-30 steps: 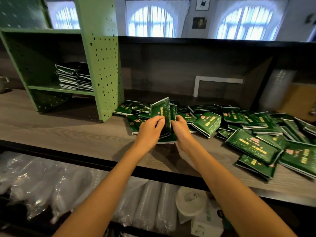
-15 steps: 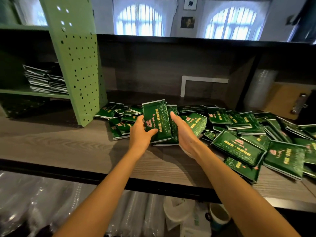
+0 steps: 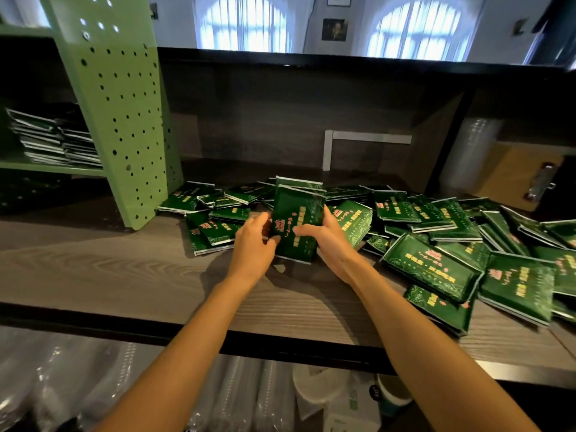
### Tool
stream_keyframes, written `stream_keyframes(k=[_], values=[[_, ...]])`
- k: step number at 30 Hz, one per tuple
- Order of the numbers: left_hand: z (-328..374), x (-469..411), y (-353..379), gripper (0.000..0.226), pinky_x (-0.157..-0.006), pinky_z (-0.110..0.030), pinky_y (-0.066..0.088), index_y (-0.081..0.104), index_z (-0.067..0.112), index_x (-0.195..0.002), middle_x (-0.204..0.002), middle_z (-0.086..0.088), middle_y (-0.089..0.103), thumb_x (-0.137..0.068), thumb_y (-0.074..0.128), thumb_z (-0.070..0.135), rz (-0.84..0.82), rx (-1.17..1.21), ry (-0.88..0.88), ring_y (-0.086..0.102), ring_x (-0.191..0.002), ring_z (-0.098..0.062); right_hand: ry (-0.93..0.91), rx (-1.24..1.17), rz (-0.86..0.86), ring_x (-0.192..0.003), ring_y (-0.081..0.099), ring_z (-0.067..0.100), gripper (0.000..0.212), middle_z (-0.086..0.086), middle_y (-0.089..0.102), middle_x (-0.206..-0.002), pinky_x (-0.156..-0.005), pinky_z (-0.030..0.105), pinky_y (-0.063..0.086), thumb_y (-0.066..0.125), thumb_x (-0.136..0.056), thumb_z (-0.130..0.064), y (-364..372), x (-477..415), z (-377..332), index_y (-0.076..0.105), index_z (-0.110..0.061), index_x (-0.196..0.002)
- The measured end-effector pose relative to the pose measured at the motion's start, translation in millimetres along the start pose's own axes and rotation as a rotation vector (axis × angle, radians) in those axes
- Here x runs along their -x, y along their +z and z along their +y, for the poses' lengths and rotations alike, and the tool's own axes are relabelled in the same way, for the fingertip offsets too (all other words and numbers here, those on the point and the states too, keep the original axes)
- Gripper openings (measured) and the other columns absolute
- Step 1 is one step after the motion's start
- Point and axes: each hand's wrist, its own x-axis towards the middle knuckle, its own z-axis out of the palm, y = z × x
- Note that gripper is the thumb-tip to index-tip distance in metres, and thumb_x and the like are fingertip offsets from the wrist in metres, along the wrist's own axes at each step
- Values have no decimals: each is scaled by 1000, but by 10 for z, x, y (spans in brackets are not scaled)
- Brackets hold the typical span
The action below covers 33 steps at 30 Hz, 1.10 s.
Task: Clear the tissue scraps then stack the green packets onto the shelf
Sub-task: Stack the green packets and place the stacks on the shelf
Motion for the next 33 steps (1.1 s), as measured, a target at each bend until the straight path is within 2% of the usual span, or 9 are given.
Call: stream_keyframes(k=[4, 7, 10, 13, 15, 18, 23, 28, 33], values=[[0, 53, 1, 64, -97, -27, 38, 28, 17, -145, -136, -7, 46, -88, 52, 1, -15, 37, -72, 44, -123, -22, 16, 40, -16, -100, 61, 15, 41, 1, 64, -108, -91, 31, 48, 59, -82, 6, -5, 20, -8, 50, -17, -116], [-43, 10, -87, 53, -95, -31, 39, 34, 15, -140, -134, -8, 44, -91, 49, 5, 146, -98, -157, 40, -122, -21, 27, 74, -16, -93, 59, 5, 39, -5, 62, -111, -71, 17, 44, 61, -87, -6, 5, 9, 13, 47, -18, -121], [-146, -72, -161, 41, -105, -40, 28, 42, 10, -134, -141, -12, 36, -94, 48, 16, 181, -438, -148, 27, -133, -27, 55, 51, 47, -112, 56, 15, 59, 0, 56, -131, -92, 31, 48, 64, -87, -13, 4, -32, 62, 35, -14, -138], [-243, -159, -199, 44, -112, -51, 15, 42, 9, -136, -150, -20, 23, -99, 40, 33, 23, -560, -316, 10, -141, -37, 79, 20, 65, -106, 59, 18, 48, 5, 60, -125, -97, 35, 46, 63, -87, -8, -5, -51, 74, 44, -12, -131], [-307, -201, -224, 44, -108, -50, 22, 47, 10, -131, -144, -24, 32, -98, 40, 38, -12, -541, -402, 23, -135, -41, 96, 4, 66, -104, 61, 19, 44, 5, 63, -118, -97, 38, 47, 63, -86, -7, -7, -57, 75, 47, -11, -127], [-353, -217, -253, 26, -100, -45, 30, 55, 11, -111, -128, -20, 42, -93, 54, 30, 86, -420, -408, 41, -117, -39, 107, -2, 60, -104, 62, 20, 42, 4, 65, -114, -95, 38, 49, 63, -85, -5, -10, -65, 74, 50, -12, -125], [-395, -256, -291, 10, -87, -35, 38, 63, 8, -97, -124, -16, 46, -90, 56, 11, 264, -204, -450, 48, -108, -32, 130, -35, 7, -88, 63, 11, 38, -1, 66, -102, -71, 24, 49, 62, -84, -2, -19, -46, 54, 51, -15, -119], [-320, -202, -342, 30, -83, -32, 44, 59, 8, -114, -125, -10, 48, -87, 54, -3, 410, -33, -439, 55, -106, -27, 135, -25, 19, -105, 61, 19, 44, 3, 65, -116, -92, 33, 46, 64, -83, -3, -8, -43, 52, 51, -14, -124], [-117, -92, -379, 22, -75, -25, 42, 59, 13, -97, -114, -4, 47, -87, 48, -3, 610, 152, -285, 53, -104, -20, 134, -27, 51, -104, 62, 20, 40, 5, 65, -115, -93, 36, 48, 63, -85, -5, -11, -54, 74, 52, -11, -123]])
